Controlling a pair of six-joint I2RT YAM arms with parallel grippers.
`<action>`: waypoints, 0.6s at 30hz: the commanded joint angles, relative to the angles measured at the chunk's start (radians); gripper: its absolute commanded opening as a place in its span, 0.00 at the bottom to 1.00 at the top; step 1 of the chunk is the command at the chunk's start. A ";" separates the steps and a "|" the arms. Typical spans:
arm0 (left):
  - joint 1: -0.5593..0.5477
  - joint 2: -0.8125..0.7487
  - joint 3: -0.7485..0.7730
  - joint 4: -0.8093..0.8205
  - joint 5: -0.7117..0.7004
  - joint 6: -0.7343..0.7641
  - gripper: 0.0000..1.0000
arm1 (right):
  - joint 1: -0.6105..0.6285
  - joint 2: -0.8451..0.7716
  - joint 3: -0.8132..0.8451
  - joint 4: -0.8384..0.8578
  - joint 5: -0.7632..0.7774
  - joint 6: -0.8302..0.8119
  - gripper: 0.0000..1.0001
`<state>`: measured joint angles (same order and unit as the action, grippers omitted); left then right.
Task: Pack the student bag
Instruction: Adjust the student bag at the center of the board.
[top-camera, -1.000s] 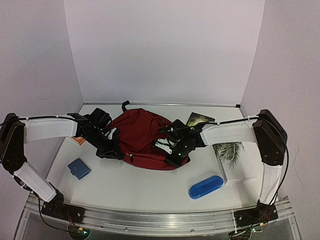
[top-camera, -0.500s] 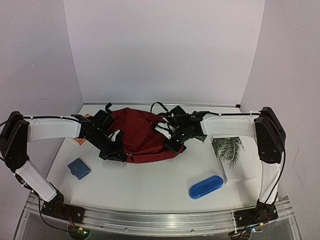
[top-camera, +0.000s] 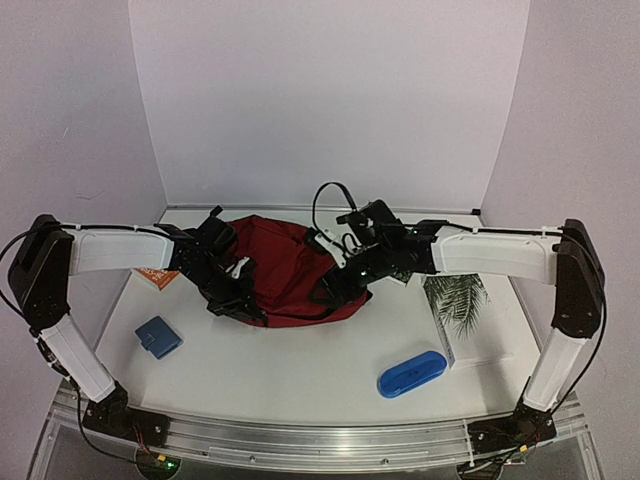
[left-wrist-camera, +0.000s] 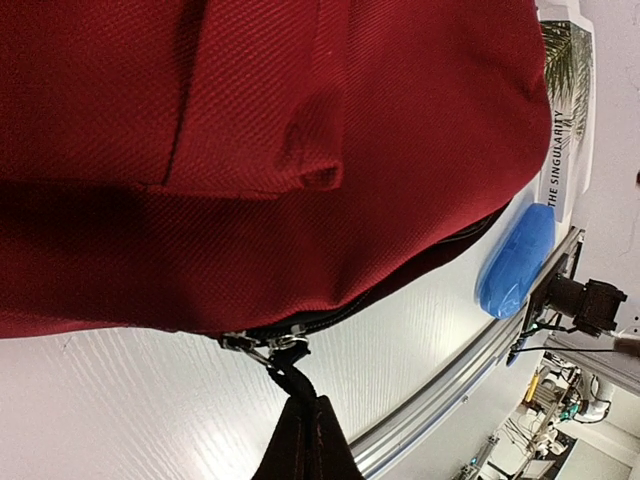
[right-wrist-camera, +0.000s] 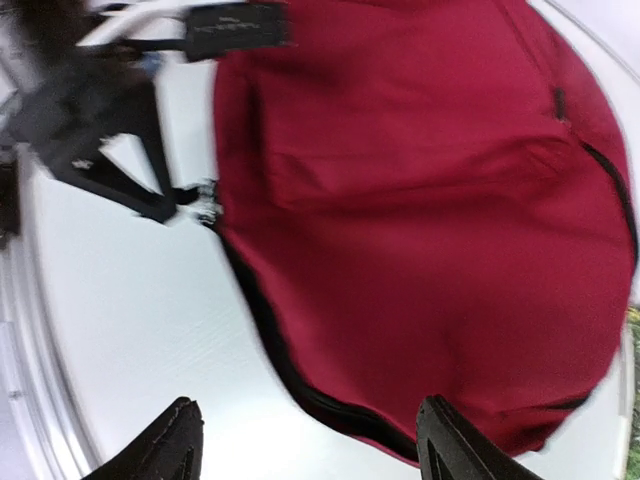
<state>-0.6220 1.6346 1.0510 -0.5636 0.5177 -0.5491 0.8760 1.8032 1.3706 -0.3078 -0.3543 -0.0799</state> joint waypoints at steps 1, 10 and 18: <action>-0.002 0.015 0.071 0.032 0.052 0.011 0.00 | 0.076 0.051 -0.025 0.084 -0.124 0.070 0.70; 0.030 -0.055 0.079 -0.108 -0.144 0.000 0.16 | 0.031 0.212 -0.014 0.096 0.114 0.042 0.58; 0.044 -0.035 -0.002 -0.125 -0.286 -0.053 0.50 | -0.064 0.248 -0.025 0.095 0.200 0.026 0.57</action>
<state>-0.5875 1.6169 1.0759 -0.6576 0.3327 -0.5792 0.8510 2.0384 1.3495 -0.2325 -0.2517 -0.0378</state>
